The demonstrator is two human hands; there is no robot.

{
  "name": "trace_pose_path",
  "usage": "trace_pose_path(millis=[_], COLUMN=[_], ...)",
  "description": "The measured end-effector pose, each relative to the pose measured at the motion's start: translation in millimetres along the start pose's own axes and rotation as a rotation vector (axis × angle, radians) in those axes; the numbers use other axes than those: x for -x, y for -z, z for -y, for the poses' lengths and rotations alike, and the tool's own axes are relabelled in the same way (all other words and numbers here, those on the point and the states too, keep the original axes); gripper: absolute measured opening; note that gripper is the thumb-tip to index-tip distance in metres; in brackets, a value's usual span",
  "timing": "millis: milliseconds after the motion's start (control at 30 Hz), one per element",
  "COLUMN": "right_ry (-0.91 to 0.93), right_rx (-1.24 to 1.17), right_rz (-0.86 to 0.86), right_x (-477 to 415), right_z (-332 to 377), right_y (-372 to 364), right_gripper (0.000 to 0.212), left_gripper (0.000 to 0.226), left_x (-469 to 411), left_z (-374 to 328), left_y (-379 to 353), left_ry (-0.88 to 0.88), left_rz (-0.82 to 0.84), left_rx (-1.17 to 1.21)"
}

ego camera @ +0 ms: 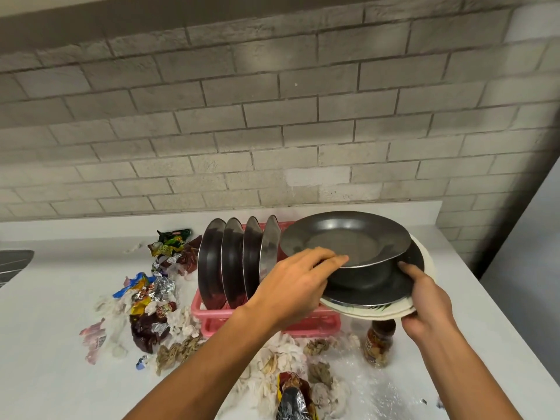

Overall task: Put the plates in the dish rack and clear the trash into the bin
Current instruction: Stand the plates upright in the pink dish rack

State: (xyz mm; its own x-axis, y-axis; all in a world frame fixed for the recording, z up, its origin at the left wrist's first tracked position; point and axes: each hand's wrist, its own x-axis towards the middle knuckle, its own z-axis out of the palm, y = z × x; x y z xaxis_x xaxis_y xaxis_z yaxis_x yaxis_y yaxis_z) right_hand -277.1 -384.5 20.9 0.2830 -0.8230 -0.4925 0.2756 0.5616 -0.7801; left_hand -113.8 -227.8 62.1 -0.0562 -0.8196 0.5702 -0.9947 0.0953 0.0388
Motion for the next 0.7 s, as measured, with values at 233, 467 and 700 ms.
trace_pose_path(millis=[233, 467, 700], right_ry=[0.046, 0.096, 0.094], right_rx=[-0.044, -0.104, -0.093], right_rz=[-0.052, -0.106, -0.115], right_x=[-2.2, -5.7, -15.8], right_z=[4.3, 18.1, 16.7], right_y=[4.4, 9.3, 15.2], right_gripper=[0.038, 0.036, 0.042], left_gripper=[0.025, 0.026, 0.03], left_x=[-5.7, 14.1, 30.4], left_z=[15.0, 18.8, 19.2], left_y=[5.5, -15.1, -47.3], left_ry=[0.4, 0.796, 0.963], left_rz=[-0.524, -0.661, -0.6], left_rx=[0.178, 0.466, 0.499])
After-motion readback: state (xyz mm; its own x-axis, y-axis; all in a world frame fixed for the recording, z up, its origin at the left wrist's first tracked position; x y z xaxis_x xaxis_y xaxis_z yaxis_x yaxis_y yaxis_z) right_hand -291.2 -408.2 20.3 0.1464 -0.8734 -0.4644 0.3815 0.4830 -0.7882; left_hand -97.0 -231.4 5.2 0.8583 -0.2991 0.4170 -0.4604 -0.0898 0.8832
